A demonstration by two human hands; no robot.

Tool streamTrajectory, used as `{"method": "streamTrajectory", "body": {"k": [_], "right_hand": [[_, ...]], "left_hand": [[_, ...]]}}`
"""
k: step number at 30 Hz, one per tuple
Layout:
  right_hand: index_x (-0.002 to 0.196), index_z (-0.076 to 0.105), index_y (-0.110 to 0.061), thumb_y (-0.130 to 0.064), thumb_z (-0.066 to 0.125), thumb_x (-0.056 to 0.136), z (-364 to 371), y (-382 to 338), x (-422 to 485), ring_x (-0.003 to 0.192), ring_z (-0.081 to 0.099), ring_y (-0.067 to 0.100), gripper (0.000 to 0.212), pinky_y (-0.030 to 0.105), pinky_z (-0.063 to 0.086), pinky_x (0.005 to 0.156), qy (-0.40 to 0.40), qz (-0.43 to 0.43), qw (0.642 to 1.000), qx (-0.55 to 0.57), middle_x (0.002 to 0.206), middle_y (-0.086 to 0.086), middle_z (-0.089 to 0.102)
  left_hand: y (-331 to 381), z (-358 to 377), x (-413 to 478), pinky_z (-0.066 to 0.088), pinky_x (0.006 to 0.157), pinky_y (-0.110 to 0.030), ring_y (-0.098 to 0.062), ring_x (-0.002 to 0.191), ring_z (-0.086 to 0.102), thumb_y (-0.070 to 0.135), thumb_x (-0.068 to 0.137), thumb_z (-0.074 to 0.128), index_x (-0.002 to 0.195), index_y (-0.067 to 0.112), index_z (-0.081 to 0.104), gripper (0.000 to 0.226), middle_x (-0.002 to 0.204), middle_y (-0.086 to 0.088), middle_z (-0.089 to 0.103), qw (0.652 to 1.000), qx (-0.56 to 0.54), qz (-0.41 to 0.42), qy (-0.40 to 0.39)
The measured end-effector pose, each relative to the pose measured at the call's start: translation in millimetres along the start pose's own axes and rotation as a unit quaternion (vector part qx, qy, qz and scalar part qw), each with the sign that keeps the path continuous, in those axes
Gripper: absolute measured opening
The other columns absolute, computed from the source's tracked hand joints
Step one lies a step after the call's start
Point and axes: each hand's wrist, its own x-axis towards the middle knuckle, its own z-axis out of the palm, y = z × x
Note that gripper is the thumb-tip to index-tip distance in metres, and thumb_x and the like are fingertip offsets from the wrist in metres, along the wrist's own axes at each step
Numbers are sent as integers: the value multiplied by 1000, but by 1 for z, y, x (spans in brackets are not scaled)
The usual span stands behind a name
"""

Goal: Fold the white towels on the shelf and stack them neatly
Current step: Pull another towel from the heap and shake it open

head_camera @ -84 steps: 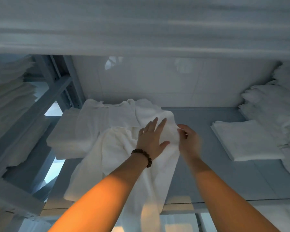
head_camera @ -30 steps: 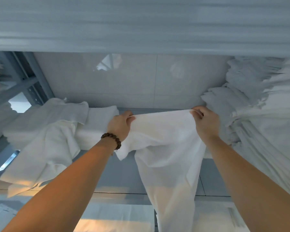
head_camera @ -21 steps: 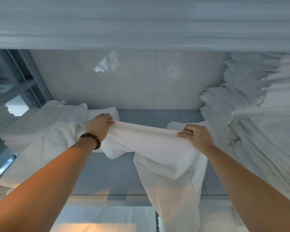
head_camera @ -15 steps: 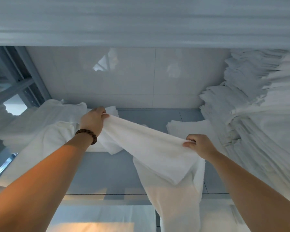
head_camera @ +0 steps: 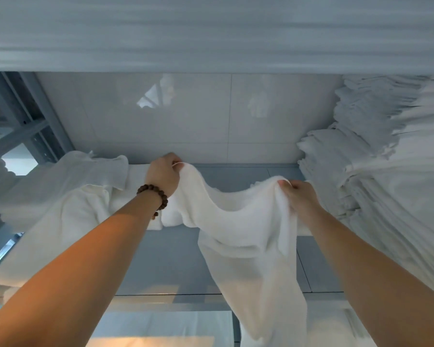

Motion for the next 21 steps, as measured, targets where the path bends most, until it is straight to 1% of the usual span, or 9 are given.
{"method": "streamTrajectory", "body": {"k": [3, 6, 9, 12, 14, 16, 17, 19, 21], "right_hand": [[79, 67, -7, -34, 64, 84, 9, -42, 7, 70, 58, 22, 27, 34, 43, 64, -12, 10, 996, 89, 75, 11, 61], [72, 58, -10, -26, 64, 84, 18, -87, 11, 69, 49, 21, 21, 34, 37, 63, -36, -11, 992, 118, 71, 12, 50], [59, 54, -10, -13, 58, 83, 24, -124, 4, 69, 51, 25, 24, 38, 39, 64, -99, -29, 989, 110, 72, 16, 50], [77, 63, 7, -7, 57, 84, 27, -139, -10, 71, 54, 22, 17, 34, 40, 66, -181, -108, 974, 88, 76, 20, 57], [83, 65, 9, -14, 62, 86, 26, -138, -18, 69, 52, 18, 23, 30, 39, 66, -185, -160, 969, 32, 76, 22, 60], [84, 69, 3, -17, 68, 82, 26, -136, -21, 72, 58, 19, 20, 33, 46, 68, -170, -179, 969, 16, 85, 24, 67], [83, 69, 0, -18, 70, 80, 28, -134, -21, 74, 60, 20, 18, 35, 49, 71, -155, -180, 971, 18, 88, 22, 68], [81, 67, -5, -20, 75, 76, 33, -129, -20, 75, 61, 19, 18, 34, 51, 71, -117, -172, 978, 31, 84, 14, 69], [84, 65, -9, -21, 77, 73, 39, -118, -19, 75, 62, 21, 20, 32, 50, 69, -109, -163, 980, 37, 83, 8, 67]], "left_hand": [[36, 6, -1, 38, 56, -21, -10, 65, 53, 13, 92, 52, 94, 21, 61, 13, 81, 0, 61, 995, -93, 18, -12], [63, 11, -1, 40, 51, -9, -9, 66, 54, 5, 91, 44, 101, 28, 61, 30, 78, 2, 56, 982, -182, 18, -51], [85, 18, -2, 41, 66, -7, -16, 85, 58, 4, 92, 46, 118, 20, 60, 34, 93, -1, 59, 969, -234, 10, -83], [94, 23, -2, 42, 71, -12, -12, 89, 58, 14, 90, 59, 129, 18, 53, 40, 99, 2, 57, 956, -272, -10, -114], [90, 24, -2, 38, 57, -5, -4, 75, 54, 18, 86, 64, 114, 25, 62, 29, 87, 8, 57, 954, -269, -2, -132], [86, 25, -2, 32, 44, -6, 0, 58, 48, 21, 83, 66, 78, 24, 66, 6, 66, 11, 55, 959, -246, 9, -139], [85, 27, -2, 29, 41, -7, -1, 52, 43, 22, 83, 66, 69, 20, 63, 14, 60, 10, 51, 962, -236, 11, -135], [84, 29, -3, 28, 40, -8, -6, 51, 42, 26, 82, 66, 70, 12, 63, 18, 59, 7, 50, 968, -221, -1, -117], [84, 28, -1, 33, 44, -4, -4, 56, 48, 25, 82, 66, 76, 15, 65, 12, 65, 9, 55, 974, -212, -12, -81]]}}
